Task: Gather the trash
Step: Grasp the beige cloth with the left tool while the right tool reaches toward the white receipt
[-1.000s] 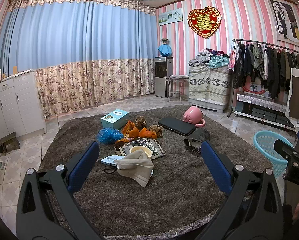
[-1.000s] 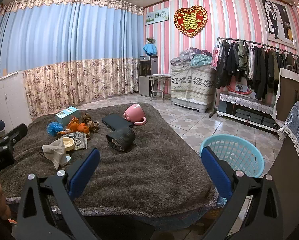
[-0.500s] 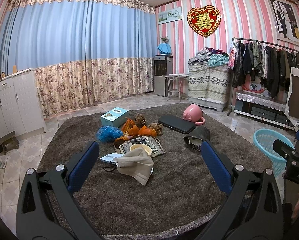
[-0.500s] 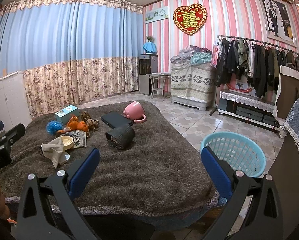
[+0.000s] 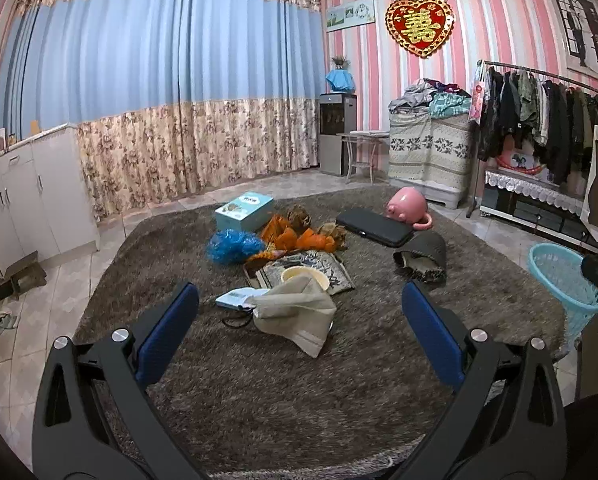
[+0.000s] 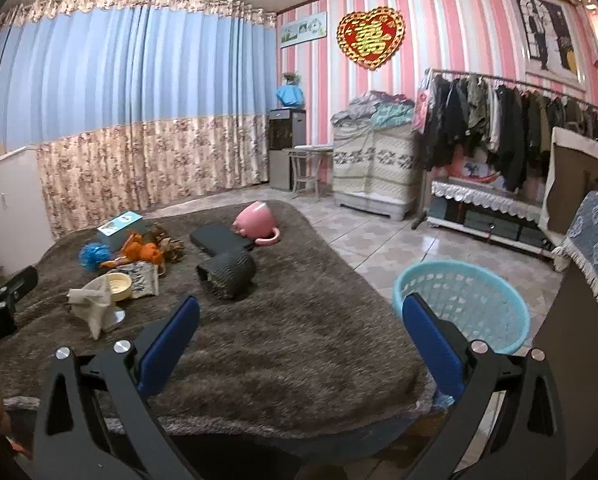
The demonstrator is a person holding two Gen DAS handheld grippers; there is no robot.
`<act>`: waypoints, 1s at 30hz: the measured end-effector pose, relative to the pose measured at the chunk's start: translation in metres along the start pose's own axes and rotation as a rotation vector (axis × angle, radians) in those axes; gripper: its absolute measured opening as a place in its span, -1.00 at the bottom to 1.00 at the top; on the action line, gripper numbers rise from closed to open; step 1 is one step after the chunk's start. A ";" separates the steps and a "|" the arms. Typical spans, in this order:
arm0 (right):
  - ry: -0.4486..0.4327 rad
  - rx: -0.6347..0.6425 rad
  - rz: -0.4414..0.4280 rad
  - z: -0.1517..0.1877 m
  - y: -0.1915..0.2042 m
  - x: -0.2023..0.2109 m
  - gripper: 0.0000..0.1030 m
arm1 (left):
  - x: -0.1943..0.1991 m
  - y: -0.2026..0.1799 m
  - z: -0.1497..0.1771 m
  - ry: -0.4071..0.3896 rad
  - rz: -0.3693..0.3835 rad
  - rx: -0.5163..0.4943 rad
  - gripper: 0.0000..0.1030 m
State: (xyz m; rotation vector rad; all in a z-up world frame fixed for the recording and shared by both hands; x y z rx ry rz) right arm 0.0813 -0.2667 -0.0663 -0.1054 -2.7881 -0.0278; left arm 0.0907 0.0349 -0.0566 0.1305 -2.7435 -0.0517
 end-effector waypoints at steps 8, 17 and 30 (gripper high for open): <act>0.073 0.020 0.070 0.009 -0.008 -0.030 0.93 | -0.035 0.002 0.009 0.059 -0.002 -0.030 0.90; 0.154 0.013 0.003 0.015 -0.007 -0.067 0.93 | -0.097 0.002 0.015 0.118 -0.055 -0.065 0.90; 0.236 -0.034 -0.079 0.029 0.007 -0.104 0.93 | -0.137 0.010 0.038 0.235 0.049 -0.055 -0.91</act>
Point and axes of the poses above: each gripper's, at about its wrist camera, not at the fingertips, and x roughly against the way its jaws point, y to its left, z to its underside, the point moved 7 cm from there along -x, roughly the way its jaws point, and after that the axes turned 3 degrees about -z, right-handed, at the moved point
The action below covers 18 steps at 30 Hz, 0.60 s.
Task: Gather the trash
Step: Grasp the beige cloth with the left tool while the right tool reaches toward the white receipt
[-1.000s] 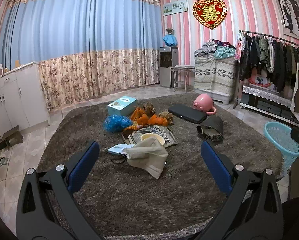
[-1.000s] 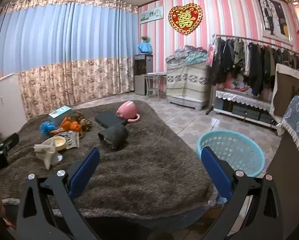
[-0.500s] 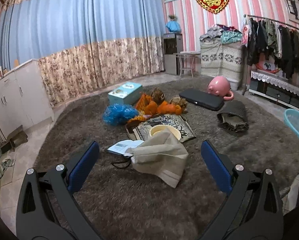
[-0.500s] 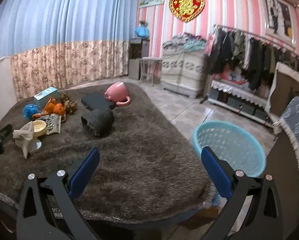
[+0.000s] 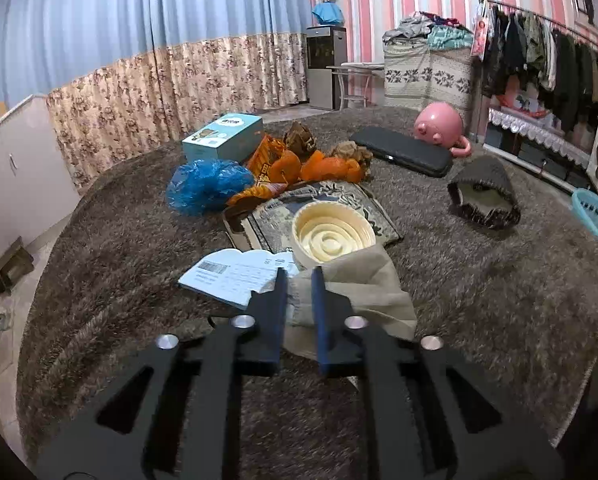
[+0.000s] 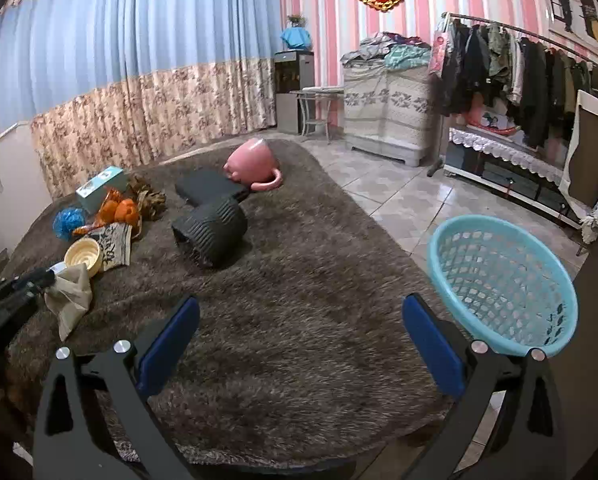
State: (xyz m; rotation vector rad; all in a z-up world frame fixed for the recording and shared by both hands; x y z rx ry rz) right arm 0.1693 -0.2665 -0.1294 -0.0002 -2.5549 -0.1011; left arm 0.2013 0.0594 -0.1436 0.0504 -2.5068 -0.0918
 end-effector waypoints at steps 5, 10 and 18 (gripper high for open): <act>0.035 -0.002 -0.032 0.006 0.011 -0.010 0.93 | 0.015 0.018 -0.009 -0.025 0.004 0.037 -1.00; 0.053 0.007 -0.036 0.010 0.018 -0.014 0.93 | 0.025 0.026 -0.010 -0.031 0.021 0.036 -1.00; 0.064 0.007 -0.029 0.012 0.016 -0.011 0.93 | 0.016 -0.004 0.003 -0.022 0.051 -0.021 0.57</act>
Point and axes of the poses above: each gripper's, at about its wrist camera, not at the fingertips, and x roughly against the way its jaws point, y to its left, z to its underside, the point moved 7 cm from there along -x, roughly the way its jaws point, and after that the axes turned 3 degrees about -z, right-handed, at the moved point
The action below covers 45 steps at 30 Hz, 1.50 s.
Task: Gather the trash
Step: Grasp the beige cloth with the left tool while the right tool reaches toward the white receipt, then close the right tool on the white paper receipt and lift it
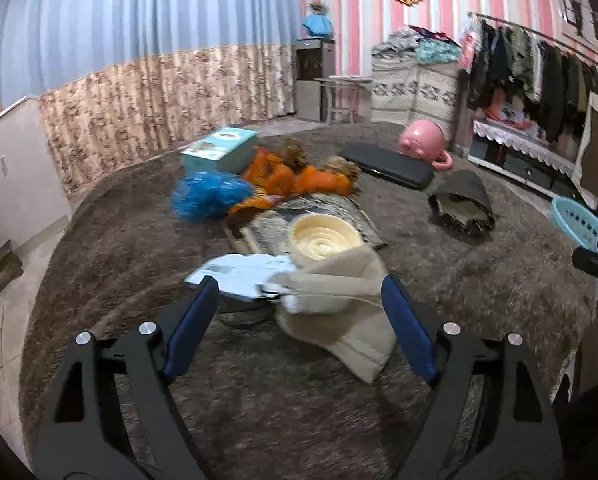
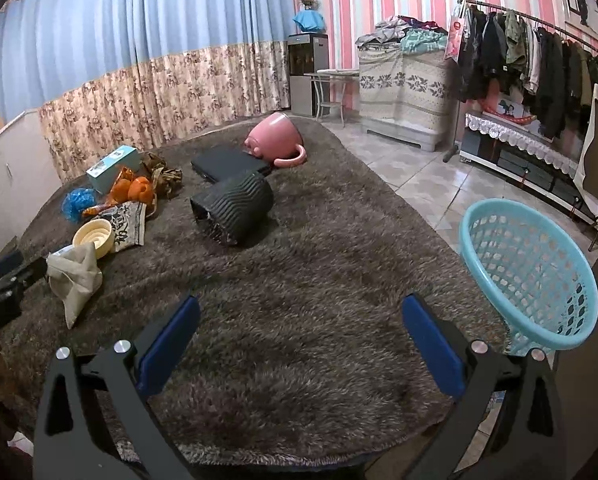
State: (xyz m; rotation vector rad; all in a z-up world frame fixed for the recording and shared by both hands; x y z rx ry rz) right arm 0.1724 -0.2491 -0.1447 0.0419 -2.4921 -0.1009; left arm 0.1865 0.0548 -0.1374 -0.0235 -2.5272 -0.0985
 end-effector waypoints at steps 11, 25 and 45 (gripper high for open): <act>0.016 -0.009 -0.002 0.004 -0.002 -0.006 0.93 | 0.003 -0.009 0.001 -0.011 0.034 -0.041 -0.79; 0.008 0.147 -0.119 -0.006 0.093 -0.019 0.92 | 0.046 0.083 -0.023 -0.101 -0.102 0.031 -0.88; 0.279 0.382 -0.400 0.019 0.241 -0.099 0.56 | 0.036 0.170 0.001 -0.075 -0.173 0.124 -0.88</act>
Point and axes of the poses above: each gripper's, at about its wrist camera, not at the fingertips, and x roughly against the way its jaws point, y to its left, z to its underside, the point moved 7 cm from there along -x, roughly the way its jaws point, and after that the axes turned 3 degrees about -z, right-handed, at the moved point
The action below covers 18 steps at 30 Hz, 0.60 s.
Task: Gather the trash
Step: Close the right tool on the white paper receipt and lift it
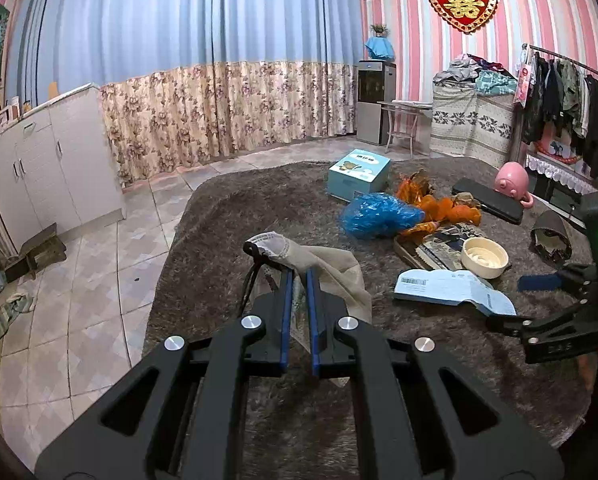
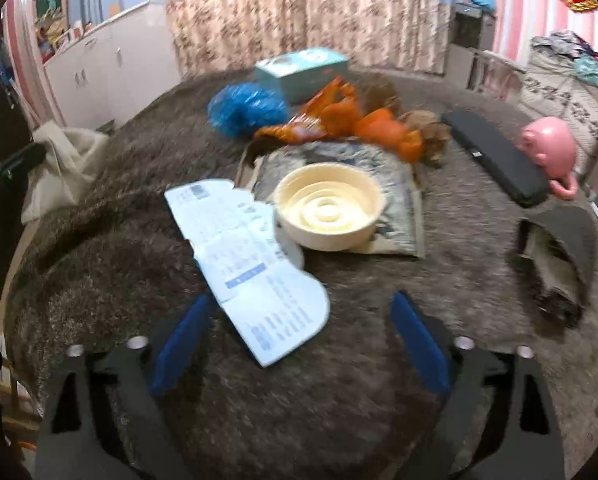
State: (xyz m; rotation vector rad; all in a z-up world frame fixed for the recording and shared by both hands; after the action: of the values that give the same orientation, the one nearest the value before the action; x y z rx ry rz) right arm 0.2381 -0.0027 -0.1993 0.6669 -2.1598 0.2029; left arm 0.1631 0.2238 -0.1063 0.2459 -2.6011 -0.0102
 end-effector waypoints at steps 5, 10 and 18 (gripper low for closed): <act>0.016 0.015 -0.026 -0.006 0.002 -0.010 0.39 | -0.007 0.003 0.004 0.022 0.004 0.020 -0.88; 0.010 0.054 -0.025 -0.003 0.006 -0.004 -0.02 | -0.003 -0.006 -0.001 0.014 0.010 0.008 -0.88; -0.021 0.018 -0.040 0.016 -0.014 0.031 -0.87 | 0.020 -0.027 -0.013 -0.027 0.019 -0.032 -0.88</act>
State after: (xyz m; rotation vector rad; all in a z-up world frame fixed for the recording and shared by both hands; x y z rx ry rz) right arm 0.2194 -0.0324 -0.1865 0.7249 -2.1649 0.1948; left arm 0.1573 0.1947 -0.0862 0.2106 -2.6282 -0.0486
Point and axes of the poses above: each gripper's, at about its wrist camera, not at the fingertips, and x roughly against the way its jaws point, y to its left, z to its underside, the point moved 7 cm from there along -x, roughly the way its jaws point, and after that the axes turned 3 degrees about -z, right-handed, at the moved point
